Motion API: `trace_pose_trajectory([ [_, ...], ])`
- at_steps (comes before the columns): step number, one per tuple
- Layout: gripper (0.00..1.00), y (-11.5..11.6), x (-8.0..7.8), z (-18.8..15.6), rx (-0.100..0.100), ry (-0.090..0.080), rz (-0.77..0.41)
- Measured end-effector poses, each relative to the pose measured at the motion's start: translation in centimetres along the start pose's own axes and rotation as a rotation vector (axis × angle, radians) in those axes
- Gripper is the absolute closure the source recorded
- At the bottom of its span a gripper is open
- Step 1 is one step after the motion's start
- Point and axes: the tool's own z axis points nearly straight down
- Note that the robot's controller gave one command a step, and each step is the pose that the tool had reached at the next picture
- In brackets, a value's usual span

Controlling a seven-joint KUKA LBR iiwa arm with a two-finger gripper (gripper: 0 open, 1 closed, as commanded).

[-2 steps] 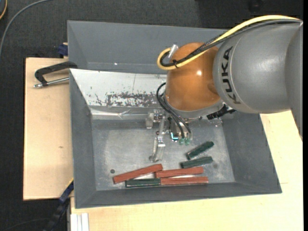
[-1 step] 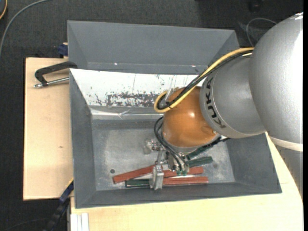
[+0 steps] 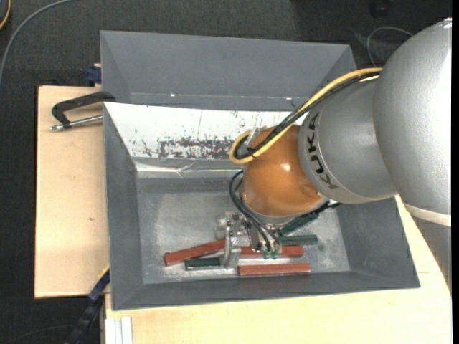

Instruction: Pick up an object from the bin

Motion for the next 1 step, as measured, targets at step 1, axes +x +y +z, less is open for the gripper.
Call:
trace_pose_trajectory([
  [1,1.0,-0.89,-2.2,-14.01,0.002,-0.005,0.011],
])
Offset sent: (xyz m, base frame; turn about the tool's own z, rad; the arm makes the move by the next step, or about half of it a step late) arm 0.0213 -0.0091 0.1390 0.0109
